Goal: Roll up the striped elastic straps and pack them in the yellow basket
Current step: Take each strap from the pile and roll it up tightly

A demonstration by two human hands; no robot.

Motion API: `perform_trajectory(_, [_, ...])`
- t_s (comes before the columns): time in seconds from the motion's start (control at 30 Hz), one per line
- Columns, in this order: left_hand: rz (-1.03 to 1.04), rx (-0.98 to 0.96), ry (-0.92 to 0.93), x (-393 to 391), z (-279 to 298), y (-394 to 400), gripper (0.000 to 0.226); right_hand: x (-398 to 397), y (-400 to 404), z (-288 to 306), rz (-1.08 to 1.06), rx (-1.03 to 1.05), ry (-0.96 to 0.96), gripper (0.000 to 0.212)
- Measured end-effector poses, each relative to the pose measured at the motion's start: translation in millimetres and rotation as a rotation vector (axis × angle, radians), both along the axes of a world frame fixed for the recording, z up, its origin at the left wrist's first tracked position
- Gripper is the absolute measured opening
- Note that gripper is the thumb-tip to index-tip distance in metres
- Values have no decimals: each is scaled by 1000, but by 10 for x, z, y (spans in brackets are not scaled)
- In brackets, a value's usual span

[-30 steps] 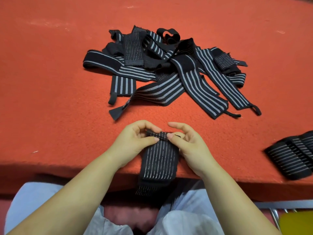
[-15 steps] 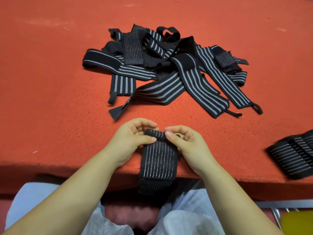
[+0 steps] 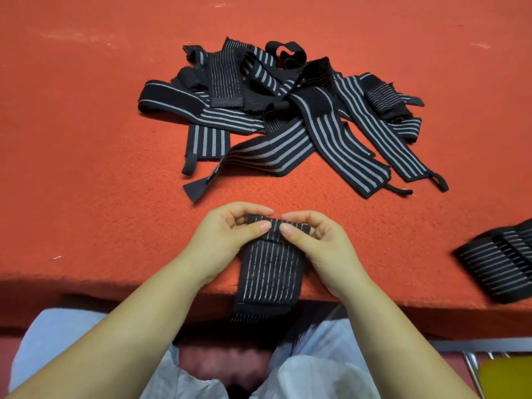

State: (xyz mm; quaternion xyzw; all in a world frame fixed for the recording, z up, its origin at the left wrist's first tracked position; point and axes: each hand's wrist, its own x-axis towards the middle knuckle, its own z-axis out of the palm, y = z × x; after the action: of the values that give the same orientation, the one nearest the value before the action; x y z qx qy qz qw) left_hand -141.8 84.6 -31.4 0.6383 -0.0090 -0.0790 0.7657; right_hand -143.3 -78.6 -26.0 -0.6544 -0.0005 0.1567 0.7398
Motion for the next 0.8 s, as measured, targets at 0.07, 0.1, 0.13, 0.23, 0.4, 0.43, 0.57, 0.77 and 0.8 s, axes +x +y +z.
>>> perform_trajectory(0.07, [56, -27, -3, -9, -11, -9, 23, 12, -10, 11, 40, -37, -2, 29])
perform_trajectory(0.1, [80, -43, 2, 0, -23, -6, 25, 18, -11, 5, 49, -50, -12, 24])
perform_trajectory(0.13, [91, -65, 11, 9, -33, -1, 27, 22, -6, -1, 50, -50, -17, 17])
perform_trajectory(0.23, [59, -115, 42, 23, -36, 18, 31, 23, -7, -44, 8, -17, -31, 7])
perform_trajectory(0.4, [27, -16, 9, 34, -24, -25, 20, 26, -33, -79, -12, 20, -73, 12])
perform_trajectory(0.43, [38, -9, -7, 34, -30, -24, 21, 30, -28, -81, -10, 29, -70, 14])
perform_trajectory(0.57, [94, 2, -53, 25, -58, -9, 26, 41, 9, -74, -12, 51, -24, 32])
perform_trajectory(0.77, [94, 160, -174, -20, -76, -8, 37, 47, -25, -53, -18, 68, 26, 19])
perform_trajectory(0.8, [60, 163, -178, -27, -71, -2, 34, 53, -32, -58, -31, 93, 31, 19])
